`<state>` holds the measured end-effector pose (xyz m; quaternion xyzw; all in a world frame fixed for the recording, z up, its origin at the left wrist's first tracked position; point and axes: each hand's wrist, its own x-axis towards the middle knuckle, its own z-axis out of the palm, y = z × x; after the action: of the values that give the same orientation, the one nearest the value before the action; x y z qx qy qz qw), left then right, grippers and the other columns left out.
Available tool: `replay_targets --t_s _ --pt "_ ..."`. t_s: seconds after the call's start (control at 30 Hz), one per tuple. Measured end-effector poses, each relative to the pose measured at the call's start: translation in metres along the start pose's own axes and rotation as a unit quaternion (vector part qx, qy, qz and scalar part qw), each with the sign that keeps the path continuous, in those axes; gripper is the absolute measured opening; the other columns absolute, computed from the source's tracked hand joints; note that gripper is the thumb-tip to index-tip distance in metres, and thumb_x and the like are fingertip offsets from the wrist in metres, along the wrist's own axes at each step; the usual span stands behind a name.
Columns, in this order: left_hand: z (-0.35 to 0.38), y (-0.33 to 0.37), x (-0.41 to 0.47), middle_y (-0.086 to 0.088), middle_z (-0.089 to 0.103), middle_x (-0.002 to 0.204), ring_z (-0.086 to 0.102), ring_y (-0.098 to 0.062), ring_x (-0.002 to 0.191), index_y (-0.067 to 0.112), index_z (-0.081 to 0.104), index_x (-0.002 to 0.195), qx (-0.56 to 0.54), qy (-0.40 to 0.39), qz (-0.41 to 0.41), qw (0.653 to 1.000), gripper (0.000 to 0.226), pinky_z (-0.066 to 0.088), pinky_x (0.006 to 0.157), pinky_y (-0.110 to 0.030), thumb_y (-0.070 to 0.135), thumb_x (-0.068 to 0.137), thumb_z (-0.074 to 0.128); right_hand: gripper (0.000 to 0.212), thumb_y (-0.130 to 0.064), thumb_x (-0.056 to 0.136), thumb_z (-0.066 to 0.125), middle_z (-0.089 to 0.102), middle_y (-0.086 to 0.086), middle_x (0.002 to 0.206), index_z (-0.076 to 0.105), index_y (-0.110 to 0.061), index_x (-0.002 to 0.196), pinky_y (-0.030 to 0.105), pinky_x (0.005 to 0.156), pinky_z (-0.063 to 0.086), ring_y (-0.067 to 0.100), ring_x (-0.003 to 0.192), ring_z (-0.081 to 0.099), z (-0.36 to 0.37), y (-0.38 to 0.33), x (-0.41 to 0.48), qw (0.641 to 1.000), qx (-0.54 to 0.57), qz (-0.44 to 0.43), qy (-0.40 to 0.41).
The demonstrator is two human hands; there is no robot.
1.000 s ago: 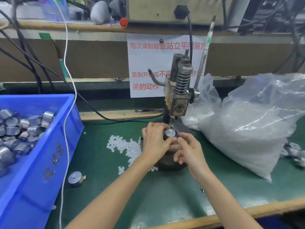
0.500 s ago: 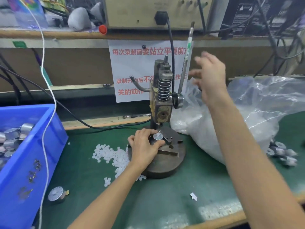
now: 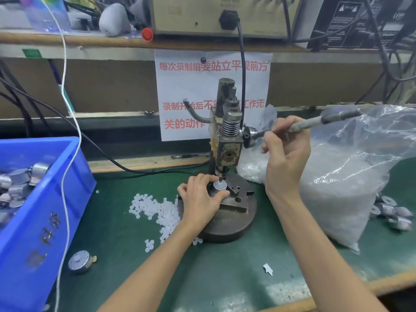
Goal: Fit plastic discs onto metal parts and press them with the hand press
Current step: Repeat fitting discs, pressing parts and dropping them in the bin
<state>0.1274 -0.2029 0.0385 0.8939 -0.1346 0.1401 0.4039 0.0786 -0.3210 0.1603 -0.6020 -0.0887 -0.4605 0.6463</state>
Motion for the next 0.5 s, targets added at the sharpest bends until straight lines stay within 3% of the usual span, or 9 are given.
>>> replay_targets --t_s 0.1,0.2,0.27,0.37,0.43,0.5 --pt "-0.002 0.002 0.003 0.023 0.048 0.096 0.043 -0.006 0.102 0.030 0.060 0.100 0.000 -0.010 0.001 1.000 0.034 0.013 0.077 -0.026 0.048 0.074 0.072 0.026 0.005 0.081 0.047 0.044 -0.001 0.076 0.044 -0.021 0.084 0.025 0.059 0.037 0.010 0.062 0.042 0.005 0.003 0.008 1.000 -0.001 -0.004 0.019" --pt "-0.003 0.003 0.001 0.020 0.055 0.103 0.043 -0.008 0.105 0.028 0.060 0.103 0.013 -0.014 0.001 1.000 0.035 0.013 0.077 -0.026 0.048 0.075 0.071 0.019 -0.002 0.081 0.049 0.051 -0.001 0.081 0.050 -0.018 0.090 0.021 0.057 0.037 0.007 0.063 0.044 0.010 0.000 0.034 0.999 -0.023 0.048 -0.011" --pt "-0.003 0.005 -0.002 0.017 0.058 0.110 0.043 -0.009 0.108 0.028 0.060 0.105 0.027 -0.012 -0.002 1.000 0.035 0.013 0.077 -0.026 0.047 0.077 0.069 0.027 -0.004 0.084 0.051 0.057 0.003 0.100 0.054 -0.013 0.109 0.020 0.059 0.042 0.010 0.074 0.052 0.009 -0.003 0.051 0.991 -0.023 0.117 -0.059" --pt "-0.001 0.006 -0.006 0.016 0.058 0.116 0.042 -0.010 0.111 0.029 0.058 0.111 0.046 -0.009 -0.004 0.999 0.035 0.011 0.077 -0.025 0.046 0.081 0.065 0.046 0.001 0.090 0.052 0.053 0.005 0.128 0.044 -0.004 0.135 0.021 0.062 0.048 0.016 0.091 0.060 -0.002 0.002 0.043 0.977 -0.046 0.179 -0.108" --pt "-0.001 0.009 -0.006 0.014 0.058 0.118 0.041 -0.012 0.113 0.027 0.057 0.113 0.060 -0.015 -0.001 0.998 0.036 0.010 0.076 -0.025 0.044 0.082 0.064 0.035 0.002 0.090 0.053 0.059 -0.001 0.115 0.052 -0.010 0.123 0.018 0.059 0.048 0.010 0.083 0.062 -0.017 0.009 0.015 0.978 -0.070 0.177 -0.088" --pt "-0.003 0.012 -0.005 0.011 0.059 0.118 0.039 -0.013 0.113 0.025 0.058 0.112 0.064 -0.017 -0.004 0.998 0.036 0.010 0.076 -0.025 0.042 0.081 0.066 0.024 0.004 0.089 0.052 0.064 -0.003 0.086 0.060 -0.016 0.098 0.017 0.051 0.044 0.005 0.062 0.057 -0.033 0.017 -0.019 0.972 -0.107 0.196 -0.068"
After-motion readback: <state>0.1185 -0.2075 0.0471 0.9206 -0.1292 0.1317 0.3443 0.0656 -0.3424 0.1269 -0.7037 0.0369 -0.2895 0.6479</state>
